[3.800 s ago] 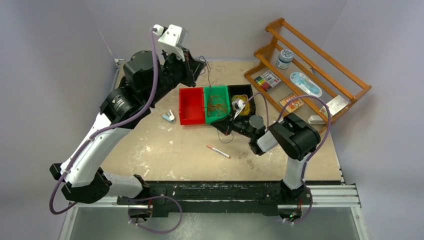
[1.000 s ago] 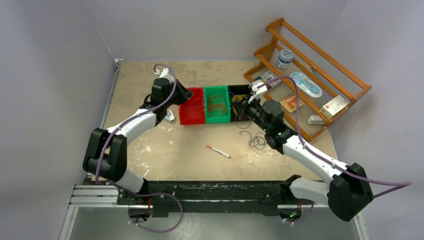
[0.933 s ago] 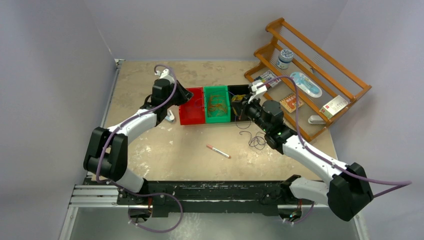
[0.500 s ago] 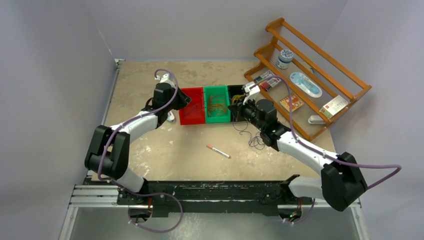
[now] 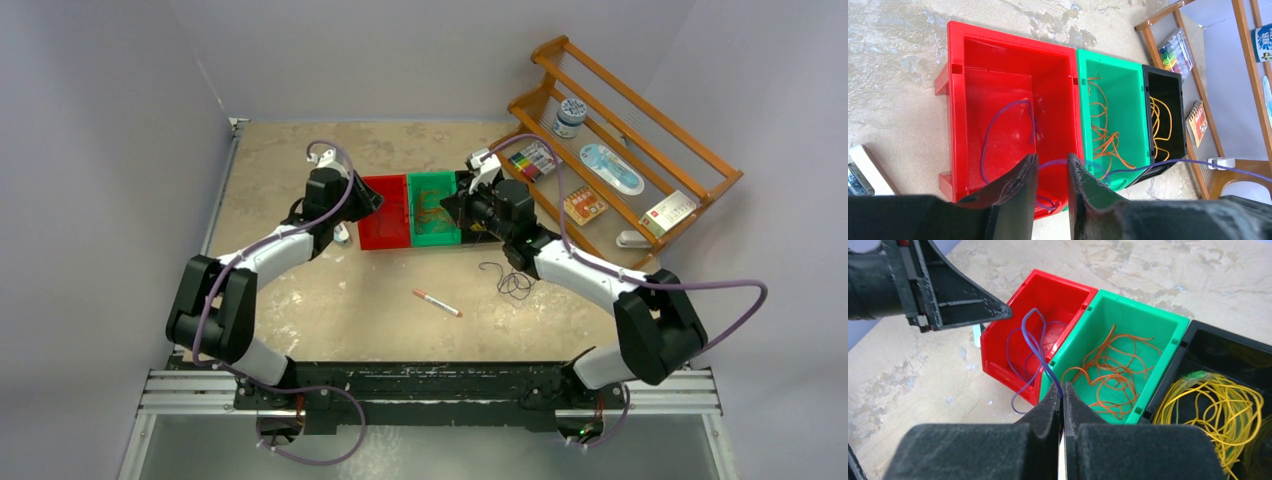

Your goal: Untangle the cables

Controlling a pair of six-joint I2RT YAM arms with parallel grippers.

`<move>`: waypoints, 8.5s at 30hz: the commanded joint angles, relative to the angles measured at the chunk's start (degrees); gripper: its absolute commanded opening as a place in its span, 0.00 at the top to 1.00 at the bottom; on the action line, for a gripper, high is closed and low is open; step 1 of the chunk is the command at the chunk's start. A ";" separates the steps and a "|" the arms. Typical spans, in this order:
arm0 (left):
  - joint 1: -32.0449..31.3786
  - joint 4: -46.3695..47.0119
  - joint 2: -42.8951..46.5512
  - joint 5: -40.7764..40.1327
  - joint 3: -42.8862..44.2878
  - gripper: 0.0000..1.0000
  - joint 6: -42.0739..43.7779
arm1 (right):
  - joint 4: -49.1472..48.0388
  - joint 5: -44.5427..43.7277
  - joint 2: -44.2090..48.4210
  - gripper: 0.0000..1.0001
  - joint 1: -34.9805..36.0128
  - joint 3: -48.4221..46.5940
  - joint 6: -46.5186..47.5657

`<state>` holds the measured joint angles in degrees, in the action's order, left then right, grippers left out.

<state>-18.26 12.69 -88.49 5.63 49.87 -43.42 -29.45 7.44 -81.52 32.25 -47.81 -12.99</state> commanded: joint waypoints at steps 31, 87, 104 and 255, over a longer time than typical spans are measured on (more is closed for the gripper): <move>0.51 -16.40 20.07 -0.63 3.06 0.36 10.03 | -7.90 -3.42 -6.20 1.00 0.71 -2.01 -3.30; 0.69 -27.97 33.47 -25.45 0.84 0.36 17.32 | 22.70 -10.68 -21.71 1.00 3.99 -31.40 15.16; 0.78 -28.12 33.47 -25.70 0.77 0.36 17.08 | 22.08 -4.72 -30.27 1.00 7.40 -46.77 11.55; -9.86 -16.92 4.96 -14.96 8.62 0.44 17.73 | -0.95 -13.06 5.21 0.43 4.87 5.96 -2.17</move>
<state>-26.83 -7.88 -83.53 -10.24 55.53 -27.31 -29.47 -5.13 -78.35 37.98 -42.52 -14.20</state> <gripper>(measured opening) 0.562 0.579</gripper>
